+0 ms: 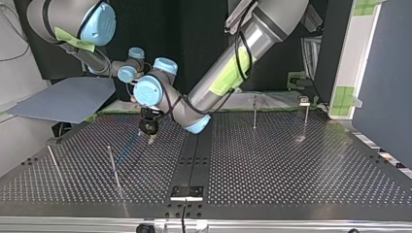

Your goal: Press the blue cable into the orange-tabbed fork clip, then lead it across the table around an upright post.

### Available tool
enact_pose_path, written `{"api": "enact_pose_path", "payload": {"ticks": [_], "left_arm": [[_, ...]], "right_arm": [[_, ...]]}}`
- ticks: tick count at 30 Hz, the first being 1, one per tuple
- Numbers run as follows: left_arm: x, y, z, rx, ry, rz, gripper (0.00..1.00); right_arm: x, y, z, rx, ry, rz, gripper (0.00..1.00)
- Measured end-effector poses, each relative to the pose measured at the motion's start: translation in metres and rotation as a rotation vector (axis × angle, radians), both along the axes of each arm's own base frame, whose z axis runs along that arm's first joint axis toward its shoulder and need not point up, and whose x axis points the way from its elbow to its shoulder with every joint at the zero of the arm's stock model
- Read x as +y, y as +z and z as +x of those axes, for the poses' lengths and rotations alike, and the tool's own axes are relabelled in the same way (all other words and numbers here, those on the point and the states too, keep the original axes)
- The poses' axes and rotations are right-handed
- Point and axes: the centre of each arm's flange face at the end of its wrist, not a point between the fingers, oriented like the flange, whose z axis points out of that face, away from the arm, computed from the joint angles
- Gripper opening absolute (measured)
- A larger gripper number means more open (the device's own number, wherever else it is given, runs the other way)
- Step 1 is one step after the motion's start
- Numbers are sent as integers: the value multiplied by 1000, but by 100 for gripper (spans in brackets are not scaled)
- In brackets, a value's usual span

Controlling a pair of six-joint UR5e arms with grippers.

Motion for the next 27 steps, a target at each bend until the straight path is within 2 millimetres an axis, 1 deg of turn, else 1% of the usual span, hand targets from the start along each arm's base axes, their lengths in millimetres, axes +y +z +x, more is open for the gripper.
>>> {"api": "enact_pose_path", "payload": {"ticks": [5, 13, 15, 18, 21, 22, 25, 27], "left_arm": [[6, -9, -2, 21, 39, 81, 100], [15, -14, -9, 43, 87, 191, 100], [17, -18, -10, 51, 98, 220, 100], [23, -32, -11, 74, 119, 281, 100], [29, -52, -10, 103, 139, 347, 100], [32, -62, -9, 114, 148, 375, 100], [40, -84, -8, 132, 171, 432, 100], [44, -93, -7, 134, 184, 455, 100]], "right_arm": [[0, 0, 0, 0, 0, 0, 0], [1, 0, 1, -1, 3, 0, 0], [1, 0, 2, -1, 4, 0, 0], [1, 0, 2, -1, 5, 0, 0], [1, 0, 3, -1, 7, 0, 0], [1, 0, 3, -2, 7, 0, 0], [2, 0, 4, -2, 9, 0, 0], [2, 0, 5, -2, 10, 0, 0]]}}
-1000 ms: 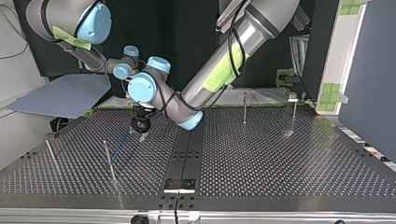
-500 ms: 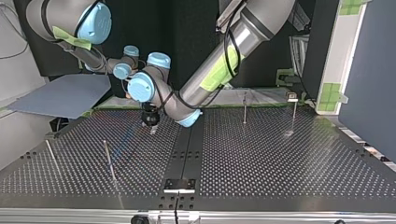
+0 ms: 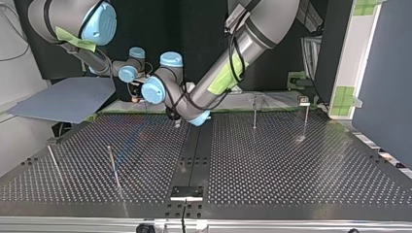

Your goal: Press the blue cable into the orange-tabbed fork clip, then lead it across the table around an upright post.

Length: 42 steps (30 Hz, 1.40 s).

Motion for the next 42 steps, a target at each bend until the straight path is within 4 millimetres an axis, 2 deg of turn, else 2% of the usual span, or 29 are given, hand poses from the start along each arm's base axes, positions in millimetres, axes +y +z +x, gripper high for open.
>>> {"api": "enact_pose_path", "payload": {"ticks": [5, 15, 18, 23, 27, 33, 42], "left_arm": [[13, -17, 2, -12, 37, 58, 100], [55, -47, 28, -12, 69, 128, 100], [63, -57, 27, 12, 57, 137, 100], [70, -73, 14, 79, 12, 179, 100], [72, -72, 9, 109, -20, 188, 100], [73, -55, 7, 130, -59, 175, 100], [53, -55, -8, 156, -131, 90, 100]], "right_arm": [[0, 0, 1, 1, 1, 0, 0], [1, 0, 2, 5, 2, -1, 0], [1, 0, 2, 7, 1, 0, 0], [1, 0, 2, 10, 1, 0, 0], [1, 0, 2, 12, 1, -1, 0], [1, 0, 2, 13, 2, -1, 0], [2, 0, 4, 14, 5, -1, 0]]}}
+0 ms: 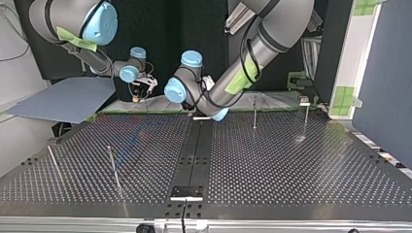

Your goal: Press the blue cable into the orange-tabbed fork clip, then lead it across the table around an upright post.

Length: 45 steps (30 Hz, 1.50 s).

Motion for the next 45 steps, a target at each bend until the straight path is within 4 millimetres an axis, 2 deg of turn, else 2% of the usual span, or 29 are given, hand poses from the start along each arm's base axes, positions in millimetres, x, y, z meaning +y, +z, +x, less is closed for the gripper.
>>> {"api": "enact_pose_path", "payload": {"ticks": [8, 17, 24, 31, 39, 45], "left_arm": [[-19, -6, -1, -7, -44, -132, 100], [-17, -51, 12, 24, -62, -218, 100], [-20, -61, 20, 6, -108, -251, 100], [-11, -61, 28, -19, -106, -201, 100], [1, -67, 23, -1, -74, -81, 100], [16, -80, 20, -15, -44, -5, 100]], "right_arm": [[1, 0, 2, 2, 5, 0, 0], [3, 0, 5, 1, 10, 0, 0], [3, 0, 6, 2, 10, 0, 0], [3, 0, 6, 2, 10, 0, 0], [3, -1, 6, 1, 10, 1, 0], [3, 0, 6, 1, 10, 0, 0]]}}
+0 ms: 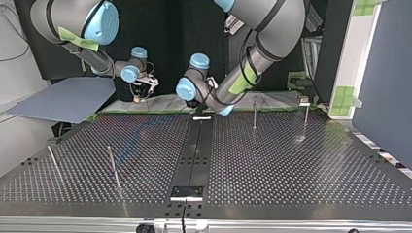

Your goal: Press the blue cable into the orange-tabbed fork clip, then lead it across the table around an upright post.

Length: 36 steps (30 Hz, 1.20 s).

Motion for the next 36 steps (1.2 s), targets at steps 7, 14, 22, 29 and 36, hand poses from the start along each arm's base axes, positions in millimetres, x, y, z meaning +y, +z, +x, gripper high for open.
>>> {"api": "enact_pose_path", "payload": {"ticks": [7, 14, 22, 29, 36], "left_arm": [[35, -45, 3, 1, 61, 100, 100], [68, -85, 18, -8, 127, 184, 100], [96, -116, 28, -21, 189, 282, 100], [107, -116, 31, -25, 217, 369, 100], [111, -116, 28, -11, 210, 422, 100]], "right_arm": [[1, 0, 2, 1, 2, -1, 0], [1, 0, 2, 1, 1, -2, 0], [0, 0, 2, 1, 1, -5, 0], [1, 0, 3, 6, 4, -6, 0], [1, 0, 4, 8, 7, -6, 0]]}}
